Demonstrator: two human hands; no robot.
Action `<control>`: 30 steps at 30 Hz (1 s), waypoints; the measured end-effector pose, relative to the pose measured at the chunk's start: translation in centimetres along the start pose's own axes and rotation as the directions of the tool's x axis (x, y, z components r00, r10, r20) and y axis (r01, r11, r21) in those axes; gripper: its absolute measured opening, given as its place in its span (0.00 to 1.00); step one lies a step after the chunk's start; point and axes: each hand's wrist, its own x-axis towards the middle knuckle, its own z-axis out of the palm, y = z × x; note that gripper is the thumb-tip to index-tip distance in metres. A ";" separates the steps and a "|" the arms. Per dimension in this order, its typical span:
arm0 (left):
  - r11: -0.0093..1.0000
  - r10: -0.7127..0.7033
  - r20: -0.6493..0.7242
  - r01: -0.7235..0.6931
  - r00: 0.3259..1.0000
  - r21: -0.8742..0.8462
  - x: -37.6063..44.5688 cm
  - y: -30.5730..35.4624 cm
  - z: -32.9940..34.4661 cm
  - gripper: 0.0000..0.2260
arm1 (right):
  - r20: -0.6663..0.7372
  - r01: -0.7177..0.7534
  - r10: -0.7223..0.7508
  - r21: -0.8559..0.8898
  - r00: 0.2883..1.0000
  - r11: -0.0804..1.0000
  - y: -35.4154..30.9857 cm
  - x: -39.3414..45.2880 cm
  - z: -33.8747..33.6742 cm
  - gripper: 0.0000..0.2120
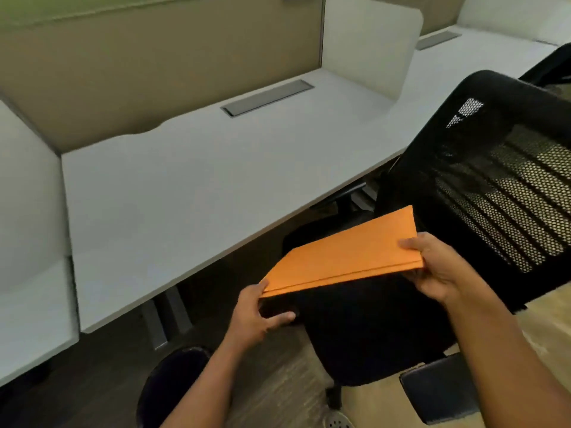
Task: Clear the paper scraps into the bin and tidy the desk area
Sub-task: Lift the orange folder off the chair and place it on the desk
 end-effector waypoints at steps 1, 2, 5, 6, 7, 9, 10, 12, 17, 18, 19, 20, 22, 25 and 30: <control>0.996 0.052 -0.059 -0.048 0.997 0.074 -0.6 0.1 -0.9 0.40 | 0.013 0.007 -0.008 0.041 1.000 0.999 -1.1 -1.2 1.4 0.07; 0.981 0.116 -0.127 -0.094 0.985 0.167 -1.2 0.3 -1.8 0.33 | 0.029 0.016 -0.018 0.072 0.999 0.997 -2.1 -2.3 3.0 0.06; 0.909 0.330 -0.254 -0.234 0.909 0.346 -2.6 1.7 -4.5 0.17 | 0.106 0.060 -0.072 0.107 0.992 0.992 -4.4 -5.3 8.1 0.08; 0.896 0.375 -0.270 -0.272 0.887 0.351 -3.0 2.4 -5.4 0.15 | 0.130 0.075 -0.090 0.112 0.987 0.991 -4.8 -6.2 9.9 0.09; 0.890 0.402 -0.280 -0.300 0.872 0.344 -3.4 3.0 -6.2 0.14 | 0.153 0.086 -0.103 0.115 0.983 0.990 -5.2 -6.9 11.6 0.09; 0.881 0.434 -0.287 -0.336 0.854 0.331 -4.0 4.2 -7.9 0.15 | 0.193 0.104 -0.125 0.115 0.973 0.988 -5.7 -8.1 14.9 0.07; 0.879 0.447 -0.292 -0.356 0.846 0.316 -4.2 4.6 -8.7 0.14 | 0.214 0.112 -0.134 0.113 0.968 0.987 -6.0 -8.6 16.5 0.06; 0.898 0.438 -0.338 -0.382 0.833 0.221 -4.7 5.2 -10.3 0.11 | 0.250 0.131 -0.153 0.105 0.956 0.986 -6.2 -9.5 19.4 0.09; 0.972 0.099 -0.429 -0.179 0.898 -0.149 -5.5 5.9 -13.8 0.07 | 0.400 0.216 -0.169 -0.077 0.901 0.973 -4.9 -10.0 24.1 0.23; 0.952 0.022 -0.402 -0.143 0.915 -0.272 -5.7 5.8 -14.4 0.07 | 0.396 0.257 -0.183 -0.144 0.900 0.956 -4.3 -9.8 24.4 0.22; 0.910 -0.045 -0.358 -0.110 0.932 -0.400 -5.9 5.7 -15.0 0.07 | 0.368 0.301 -0.213 -0.203 0.905 0.932 -3.5 -9.4 24.5 0.20; 0.856 -0.095 -0.309 -0.081 0.946 -0.511 -6.1 5.5 -15.5 0.07 | 0.316 0.350 -0.263 -0.259 0.912 0.900 -2.6 -9.0 24.5 0.16; 0.758 -0.151 -0.233 -0.038 0.961 -0.651 -6.5 4.9 -16.4 0.08 | 0.174 0.441 -0.406 -0.404 0.897 0.801 -0.6 -8.0 23.9 0.10; 0.642 -0.225 -0.169 0.016 0.960 -0.767 -6.7 3.9 -17.7 0.09 | 0.112 0.477 -0.528 -0.614 0.842 0.629 2.7 -6.7 22.3 0.16; 0.479 -0.291 -0.114 0.041 0.950 -0.877 -6.3 2.4 -20.0 0.10 | 0.120 0.354 -0.376 -0.673 0.919 0.650 7.2 -4.9 20.3 0.25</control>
